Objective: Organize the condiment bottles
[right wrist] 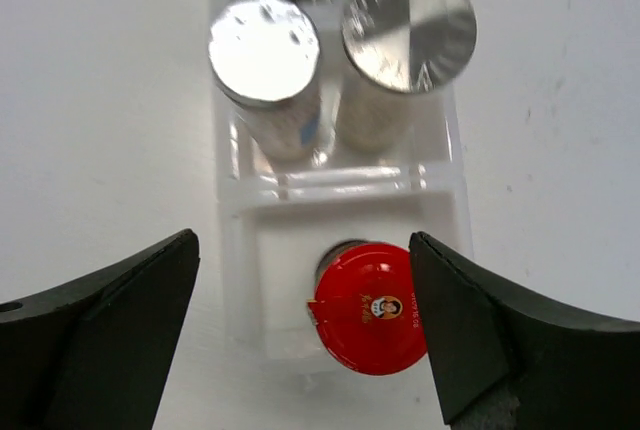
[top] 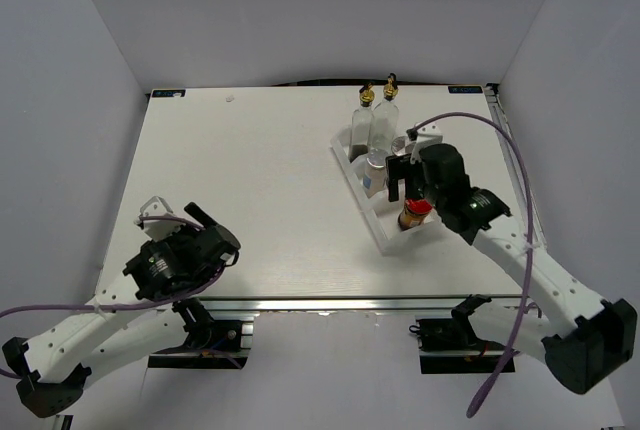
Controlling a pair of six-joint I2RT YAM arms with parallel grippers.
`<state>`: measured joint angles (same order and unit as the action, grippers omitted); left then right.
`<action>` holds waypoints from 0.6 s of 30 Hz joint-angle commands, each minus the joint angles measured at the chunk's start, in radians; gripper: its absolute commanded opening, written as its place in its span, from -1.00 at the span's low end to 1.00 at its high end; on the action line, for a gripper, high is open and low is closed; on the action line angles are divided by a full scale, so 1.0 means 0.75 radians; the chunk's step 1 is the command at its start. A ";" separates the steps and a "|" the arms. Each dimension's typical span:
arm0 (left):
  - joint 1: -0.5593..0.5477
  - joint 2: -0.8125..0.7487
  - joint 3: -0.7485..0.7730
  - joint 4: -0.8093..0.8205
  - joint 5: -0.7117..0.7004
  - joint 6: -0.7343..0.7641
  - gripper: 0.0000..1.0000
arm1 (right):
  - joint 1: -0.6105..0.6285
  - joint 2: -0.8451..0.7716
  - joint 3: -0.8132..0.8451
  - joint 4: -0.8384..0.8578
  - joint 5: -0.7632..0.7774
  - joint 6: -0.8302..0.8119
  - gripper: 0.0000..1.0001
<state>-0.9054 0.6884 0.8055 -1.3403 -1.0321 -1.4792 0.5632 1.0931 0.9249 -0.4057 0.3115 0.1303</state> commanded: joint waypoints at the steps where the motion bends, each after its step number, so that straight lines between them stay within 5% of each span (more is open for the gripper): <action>1: -0.004 -0.028 0.008 -0.093 -0.070 -0.093 0.97 | 0.002 -0.122 0.010 0.230 -0.143 -0.059 0.79; 8: -0.002 0.221 0.128 -0.003 -0.127 0.002 0.96 | 0.004 -0.222 -0.006 0.348 -0.076 -0.033 0.79; 11: 0.041 0.285 0.174 0.185 -0.101 0.198 0.96 | 0.002 -0.236 -0.039 0.387 -0.090 -0.016 0.79; 15: 0.380 0.382 0.180 0.563 0.246 0.705 0.96 | 0.002 -0.220 -0.051 0.381 -0.070 -0.018 0.79; 18: 0.513 0.513 0.251 0.578 0.372 0.788 0.97 | 0.000 -0.214 -0.069 0.389 -0.057 -0.024 0.79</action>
<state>-0.5896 1.0115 0.9333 -1.0245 -0.8932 -1.0798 0.5640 0.9340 0.8829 -0.1696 0.2569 0.1131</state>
